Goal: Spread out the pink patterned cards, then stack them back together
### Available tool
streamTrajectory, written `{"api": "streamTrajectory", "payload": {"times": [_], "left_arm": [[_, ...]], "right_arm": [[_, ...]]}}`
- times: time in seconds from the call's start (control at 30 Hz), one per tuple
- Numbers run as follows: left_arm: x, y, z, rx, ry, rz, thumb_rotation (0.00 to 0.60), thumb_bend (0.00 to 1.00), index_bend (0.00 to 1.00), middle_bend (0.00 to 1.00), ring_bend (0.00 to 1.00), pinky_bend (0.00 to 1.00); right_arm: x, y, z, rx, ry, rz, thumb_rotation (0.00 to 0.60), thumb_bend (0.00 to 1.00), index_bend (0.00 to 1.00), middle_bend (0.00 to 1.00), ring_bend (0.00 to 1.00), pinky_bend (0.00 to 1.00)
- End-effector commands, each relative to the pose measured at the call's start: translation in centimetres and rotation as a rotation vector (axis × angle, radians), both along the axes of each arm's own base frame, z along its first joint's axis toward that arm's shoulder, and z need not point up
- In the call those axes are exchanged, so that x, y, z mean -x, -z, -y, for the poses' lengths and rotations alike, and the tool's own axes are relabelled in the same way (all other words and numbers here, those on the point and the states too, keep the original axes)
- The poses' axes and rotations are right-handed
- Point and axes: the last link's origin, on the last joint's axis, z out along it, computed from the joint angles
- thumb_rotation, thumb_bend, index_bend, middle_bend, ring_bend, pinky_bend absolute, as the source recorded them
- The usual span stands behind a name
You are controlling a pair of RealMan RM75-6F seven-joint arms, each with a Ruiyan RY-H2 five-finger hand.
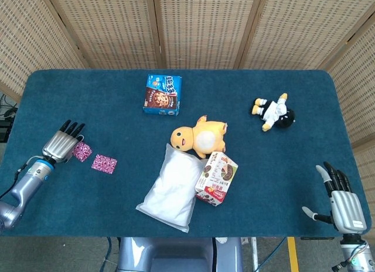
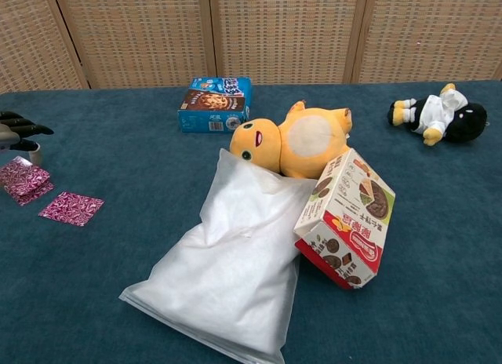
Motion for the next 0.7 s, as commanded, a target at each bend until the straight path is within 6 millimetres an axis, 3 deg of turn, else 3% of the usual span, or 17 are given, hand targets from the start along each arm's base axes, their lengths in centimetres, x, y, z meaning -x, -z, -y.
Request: {"api": "streamTrajectory", "payload": {"times": [0.03,0.43,0.7], "left_arm": [[0.06,0.23,0.06,0.007,0.005,0.003,0.6,0.33,0.62,0.0,0.0,0.0],[0.48,0.16,0.13,0.01,0.007,-0.012,0.6,0.31,0.56,0.0,0.0,0.0],[0.74,-0.13,0.04,-0.008,-0.001,-0.022,0.6,0.31,0.33,0.0,0.0,0.0]], "right_arm": [[0.01,0.01,0.02,0.001,0.001,0.0,0.6,0.11,0.04,0.0,0.0,0.0],[0.03,0.03,-0.02,0.001,-0.001,-0.001,0.6,0.11,0.04,0.0,0.0,0.0],[0.04,0.06,-0.03,0.0,-0.003,-0.001,0.6,0.11,0.04,0.0,0.0,0.0]]}}
